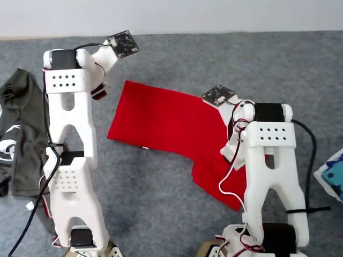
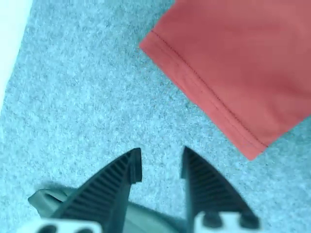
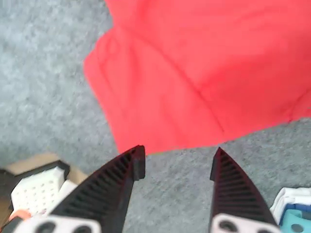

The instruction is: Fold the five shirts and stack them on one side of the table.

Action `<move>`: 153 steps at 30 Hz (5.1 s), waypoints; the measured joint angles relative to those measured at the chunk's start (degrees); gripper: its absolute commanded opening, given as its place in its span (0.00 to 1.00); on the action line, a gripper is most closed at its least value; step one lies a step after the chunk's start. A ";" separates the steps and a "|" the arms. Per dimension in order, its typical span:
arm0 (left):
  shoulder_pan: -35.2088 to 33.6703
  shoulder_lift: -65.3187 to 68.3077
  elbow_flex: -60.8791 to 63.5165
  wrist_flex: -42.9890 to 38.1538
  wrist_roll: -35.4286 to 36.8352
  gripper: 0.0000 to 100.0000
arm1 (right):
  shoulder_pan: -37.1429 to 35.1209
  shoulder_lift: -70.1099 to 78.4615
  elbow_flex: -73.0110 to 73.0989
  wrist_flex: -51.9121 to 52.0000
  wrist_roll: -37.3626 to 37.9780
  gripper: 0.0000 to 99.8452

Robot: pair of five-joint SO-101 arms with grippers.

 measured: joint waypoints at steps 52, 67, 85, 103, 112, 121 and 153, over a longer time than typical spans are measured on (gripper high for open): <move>52.66 -13.98 47.30 -17.58 28.22 0.01 | 43.60 -28.84 -14.86 4.75 -5.71 0.11; 61.36 -13.98 52.57 -21.63 24.97 0.20 | 51.60 -28.84 -14.86 4.75 -5.71 0.11; 60.48 -3.96 46.86 -24.88 20.04 0.20 | 51.60 -28.84 -14.86 4.75 -5.71 0.11; 60.31 14.07 18.55 -7.21 20.13 0.00 | 51.60 -28.84 -14.86 4.75 -5.71 0.11; 58.37 21.80 -2.55 0.00 23.56 0.00 | 51.60 -28.84 -14.86 4.75 -5.71 0.11; 55.12 21.80 -9.49 -0.09 23.38 0.00 | 51.60 -28.84 -14.86 4.75 -5.71 0.11; 63.03 3.08 13.45 -0.09 23.82 0.00 | 46.07 -28.84 -14.59 4.75 -5.71 0.11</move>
